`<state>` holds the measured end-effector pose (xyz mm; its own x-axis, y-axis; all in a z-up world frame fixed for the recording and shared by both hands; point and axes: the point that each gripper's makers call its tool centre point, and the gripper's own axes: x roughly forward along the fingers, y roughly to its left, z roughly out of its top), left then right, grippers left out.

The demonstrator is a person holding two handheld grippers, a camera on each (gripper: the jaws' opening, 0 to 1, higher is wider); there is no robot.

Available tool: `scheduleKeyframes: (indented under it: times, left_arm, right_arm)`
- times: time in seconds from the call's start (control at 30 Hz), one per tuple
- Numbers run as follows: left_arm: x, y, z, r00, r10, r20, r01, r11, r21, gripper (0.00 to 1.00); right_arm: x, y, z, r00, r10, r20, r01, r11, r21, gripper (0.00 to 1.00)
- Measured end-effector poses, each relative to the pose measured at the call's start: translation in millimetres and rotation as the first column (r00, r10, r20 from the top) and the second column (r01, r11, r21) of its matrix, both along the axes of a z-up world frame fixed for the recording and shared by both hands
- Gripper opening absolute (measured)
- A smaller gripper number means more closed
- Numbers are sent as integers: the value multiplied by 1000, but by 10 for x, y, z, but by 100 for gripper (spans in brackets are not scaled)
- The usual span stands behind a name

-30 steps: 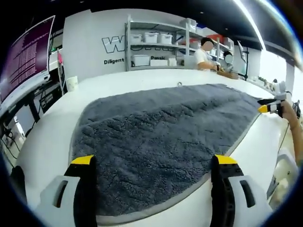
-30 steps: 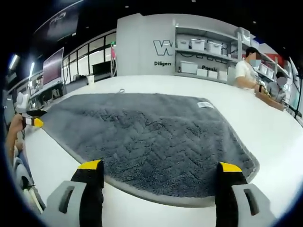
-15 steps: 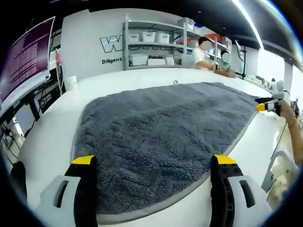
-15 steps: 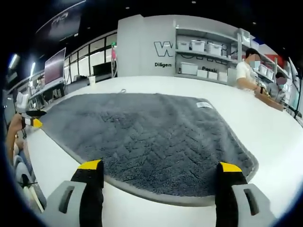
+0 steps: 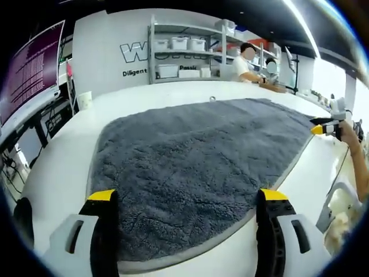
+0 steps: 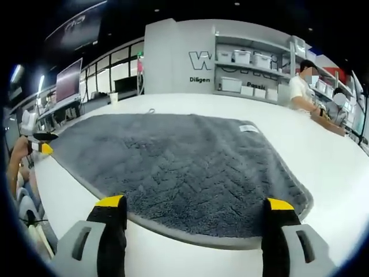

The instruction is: Open the folded towel by lifting each exposed corner and separating the folded layers until the towel lies flat within the target outline without major curled edges

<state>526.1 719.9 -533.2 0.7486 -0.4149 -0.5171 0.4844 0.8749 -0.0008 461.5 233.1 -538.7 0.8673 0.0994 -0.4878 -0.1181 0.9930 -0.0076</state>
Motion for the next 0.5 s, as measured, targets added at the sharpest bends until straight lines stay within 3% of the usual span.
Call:
scheduleKeyframes:
  times: [0.13, 0.23, 0.33, 0.5]
  left_arm:
    - [13, -13, 30, 1000, -5, -9, 5, 1000, -3, 96]
    - [79, -46, 153, 999, 25, 33, -23, 998, -60, 94]
    - [102, -209, 337, 996, 25, 82, -13, 990, -140, 96]
    - [118, -459, 368, 996, 23, 84, -6, 980, -199, 99]
  right_arm:
    - [-12, 3, 24, 1000, -18, -21, 18, 1000, -18, 98]
    - [-1, 22, 75, 999, -32, -22, 31, 998, -49, 98]
    - [76, 160, 256, 999, -43, 30, 43, 999, -21, 99]
    - [169, 467, 445, 994, -48, 96, 43, 998, 51, 99]
